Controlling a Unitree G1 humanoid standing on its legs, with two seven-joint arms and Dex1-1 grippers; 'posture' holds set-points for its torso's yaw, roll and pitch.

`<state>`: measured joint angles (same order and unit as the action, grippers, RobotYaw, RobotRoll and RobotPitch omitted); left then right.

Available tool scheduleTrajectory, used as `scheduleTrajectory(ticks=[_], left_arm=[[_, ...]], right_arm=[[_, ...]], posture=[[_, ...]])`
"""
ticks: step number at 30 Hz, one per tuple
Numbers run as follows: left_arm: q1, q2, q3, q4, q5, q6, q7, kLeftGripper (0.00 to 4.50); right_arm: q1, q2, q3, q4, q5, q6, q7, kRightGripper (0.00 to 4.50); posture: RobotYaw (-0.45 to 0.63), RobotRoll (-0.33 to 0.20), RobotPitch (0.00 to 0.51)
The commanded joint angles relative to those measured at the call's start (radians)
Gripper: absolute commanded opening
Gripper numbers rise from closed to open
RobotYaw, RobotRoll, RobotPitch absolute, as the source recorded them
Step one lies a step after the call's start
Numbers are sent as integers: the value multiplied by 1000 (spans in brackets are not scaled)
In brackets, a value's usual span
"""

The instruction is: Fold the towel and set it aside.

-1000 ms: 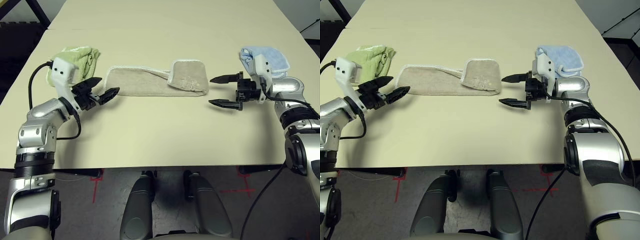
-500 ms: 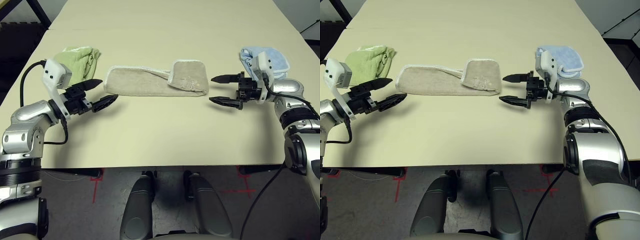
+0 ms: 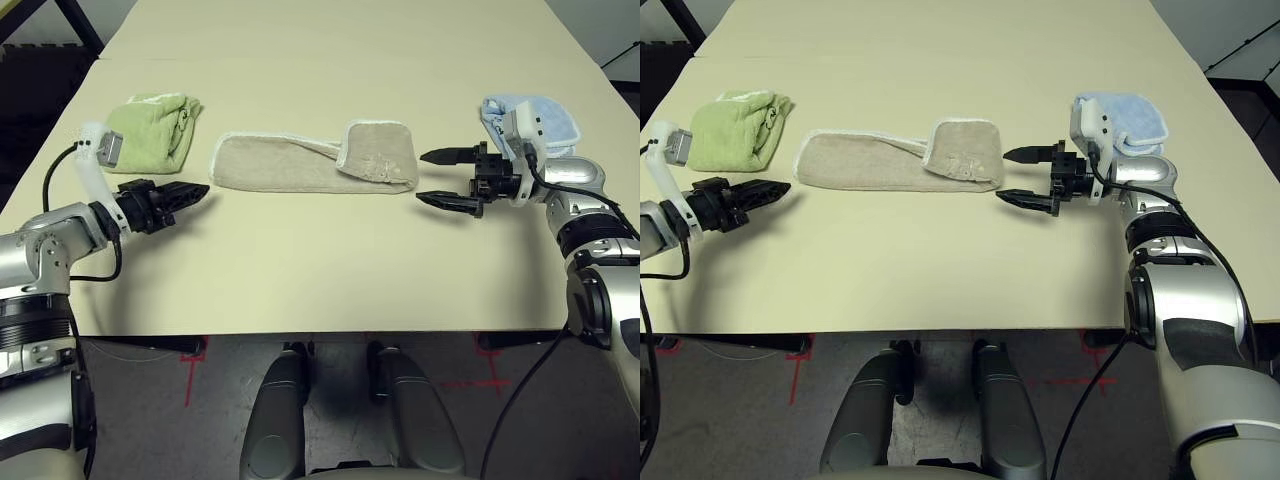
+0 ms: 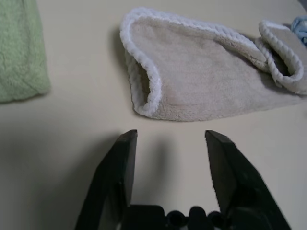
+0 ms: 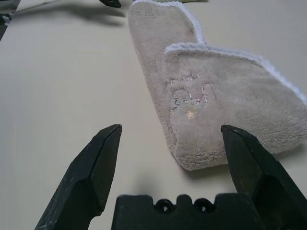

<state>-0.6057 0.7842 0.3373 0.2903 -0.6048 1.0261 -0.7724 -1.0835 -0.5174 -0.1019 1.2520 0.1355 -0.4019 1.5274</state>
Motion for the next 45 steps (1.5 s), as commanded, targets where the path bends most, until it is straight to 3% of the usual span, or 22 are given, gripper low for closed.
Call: scheduleTrajectory(ticks=[1, 2, 13, 40, 42, 45], left_arm=[[-35, -24, 36, 23, -27, 81, 61, 4284], [-49, -33, 47, 32, -31, 97, 77, 4435], [-155, -97, 96, 160, -40, 161, 166, 4435], [-230, -155, 69, 297, -28, 124, 166, 4435], [-236, -157, 72, 308, -26, 114, 170, 4228], [-243, -160, 75, 319, -23, 100, 176, 3375]], right_arm=[[-1, -3, -9, -11, 2, 1, 6, 4500], [-1, -2, -9, -11, 1, 1, 6, 4500], [4, -8, -8, -12, -3, -3, -2, 4500], [5, -14, -1, -11, -13, -13, -23, 4500], [5, -14, 0, -12, -14, -13, -24, 4500], [7, -13, 0, -13, -14, -13, -24, 4500]], posture=[[51, 0, 195], [51, 0, 195], [43, 0, 197], [31, 0, 185], [31, 0, 185], [31, 0, 185]])
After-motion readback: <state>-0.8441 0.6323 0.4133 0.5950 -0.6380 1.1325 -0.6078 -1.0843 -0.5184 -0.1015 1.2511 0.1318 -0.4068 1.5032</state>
